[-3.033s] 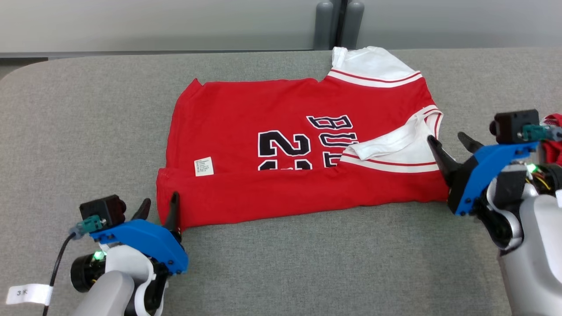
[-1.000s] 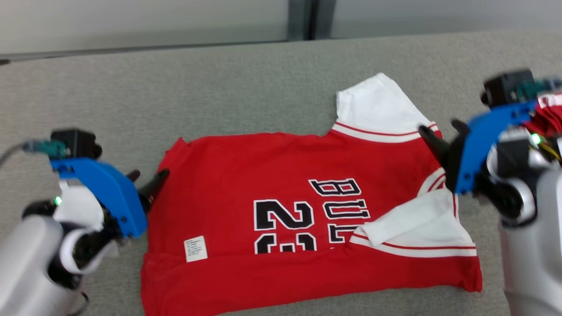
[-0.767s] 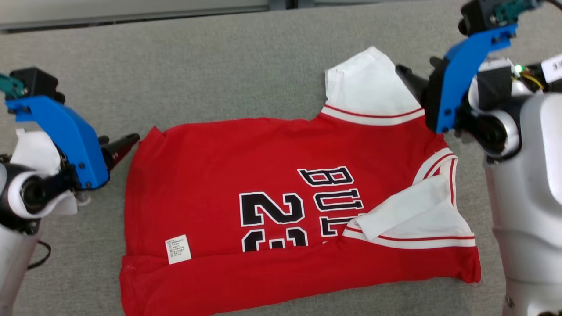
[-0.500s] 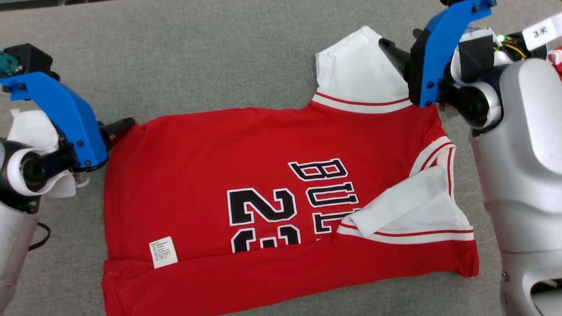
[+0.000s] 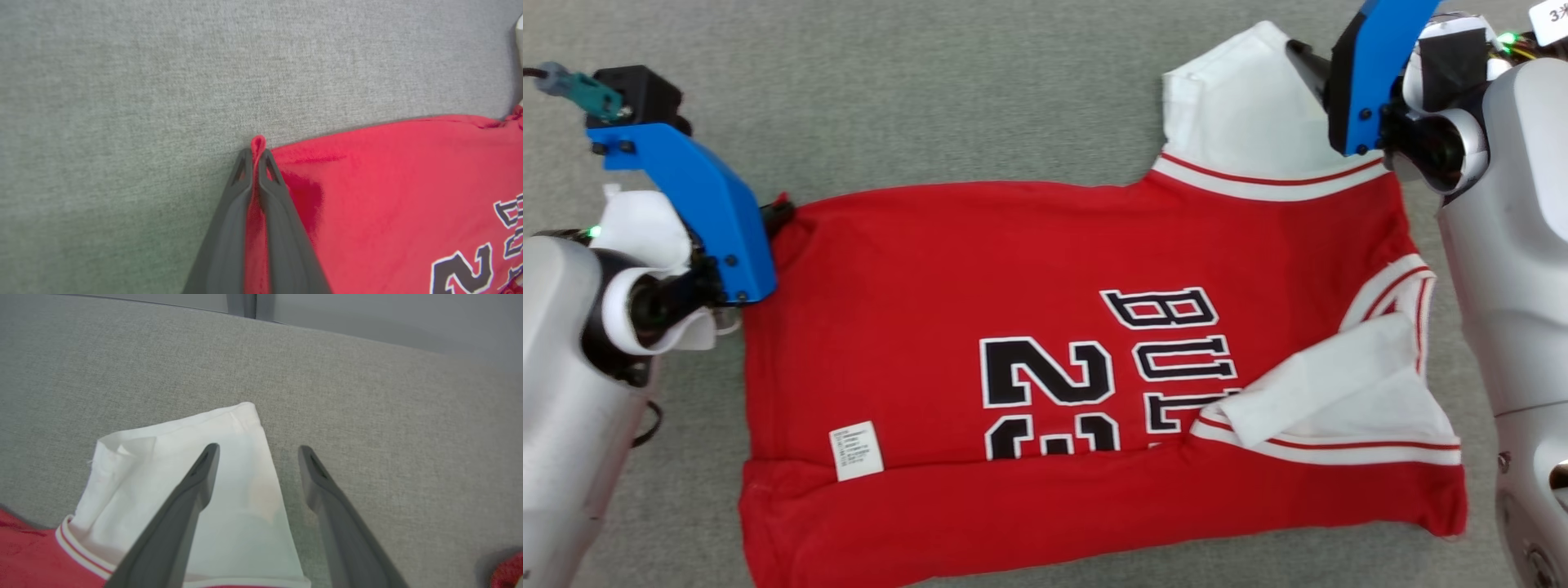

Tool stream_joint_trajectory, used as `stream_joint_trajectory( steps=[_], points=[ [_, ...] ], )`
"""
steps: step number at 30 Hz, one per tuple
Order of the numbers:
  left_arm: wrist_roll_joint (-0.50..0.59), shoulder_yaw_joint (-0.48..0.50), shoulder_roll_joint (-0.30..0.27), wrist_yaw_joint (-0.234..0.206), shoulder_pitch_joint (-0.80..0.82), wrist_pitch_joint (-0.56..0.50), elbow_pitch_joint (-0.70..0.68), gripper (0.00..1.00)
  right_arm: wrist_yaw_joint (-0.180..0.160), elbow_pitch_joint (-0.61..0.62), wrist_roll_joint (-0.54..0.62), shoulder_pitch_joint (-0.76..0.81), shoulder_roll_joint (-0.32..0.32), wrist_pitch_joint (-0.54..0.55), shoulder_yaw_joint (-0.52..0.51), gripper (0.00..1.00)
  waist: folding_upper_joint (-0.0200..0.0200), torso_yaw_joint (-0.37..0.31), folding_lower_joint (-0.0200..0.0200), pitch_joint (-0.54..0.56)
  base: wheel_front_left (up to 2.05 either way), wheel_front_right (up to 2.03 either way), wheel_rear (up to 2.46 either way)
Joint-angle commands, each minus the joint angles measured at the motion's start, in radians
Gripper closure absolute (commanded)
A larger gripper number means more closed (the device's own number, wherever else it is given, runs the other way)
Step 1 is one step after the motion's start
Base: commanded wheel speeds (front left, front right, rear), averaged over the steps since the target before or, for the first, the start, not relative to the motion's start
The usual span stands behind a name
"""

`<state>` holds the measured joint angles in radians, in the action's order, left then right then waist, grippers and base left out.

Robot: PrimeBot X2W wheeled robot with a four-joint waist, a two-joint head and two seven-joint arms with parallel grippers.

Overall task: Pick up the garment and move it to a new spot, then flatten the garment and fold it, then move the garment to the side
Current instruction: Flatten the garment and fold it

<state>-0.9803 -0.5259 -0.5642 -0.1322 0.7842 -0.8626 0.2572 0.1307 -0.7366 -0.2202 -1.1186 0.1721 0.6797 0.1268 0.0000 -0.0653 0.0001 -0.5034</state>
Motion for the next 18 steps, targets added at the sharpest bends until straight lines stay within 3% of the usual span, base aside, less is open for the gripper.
stream_joint_trajectory(
  steps=[1,11,12,13,14,18],
  points=[
    [0.005,-0.006,0.015,0.007,0.004,0.014,0.000,1.00,0.000,-0.023,0.014,-0.013,0.012,-0.007,-0.003,0.00,0.0000,0.025,-0.0001,-0.014,0.00,0.00,0.00],
    [0.018,-0.023,0.126,0.081,-0.004,0.170,0.012,1.00,0.000,-0.212,0.088,0.015,0.044,-0.125,-0.027,0.00,0.0000,0.127,-0.0001,-0.016,0.00,0.00,0.00],
    [0.018,-0.024,0.131,0.087,-0.010,0.181,0.018,1.00,0.000,-0.226,0.083,0.016,0.042,-0.135,-0.019,0.40,0.0000,0.129,-0.0001,-0.014,0.00,0.00,0.00],
    [0.021,-0.022,0.134,0.089,-0.013,0.197,0.022,1.00,0.001,-0.236,0.086,0.015,0.041,-0.144,0.001,0.93,0.0000,0.130,-0.0001,-0.012,0.00,0.00,0.00],
    [0.025,-0.019,0.138,0.091,-0.017,0.214,0.030,1.00,0.002,-0.244,0.082,0.014,0.040,-0.159,0.016,1.00,0.0000,0.130,-0.0001,-0.007,0.00,0.00,0.00],
    [0.048,0.000,0.147,0.089,-0.028,0.310,0.065,1.00,0.000,-0.249,0.051,-0.016,0.056,-0.248,0.026,1.00,0.0000,0.122,-0.0001,0.008,0.00,0.00,0.00]
  ],
)
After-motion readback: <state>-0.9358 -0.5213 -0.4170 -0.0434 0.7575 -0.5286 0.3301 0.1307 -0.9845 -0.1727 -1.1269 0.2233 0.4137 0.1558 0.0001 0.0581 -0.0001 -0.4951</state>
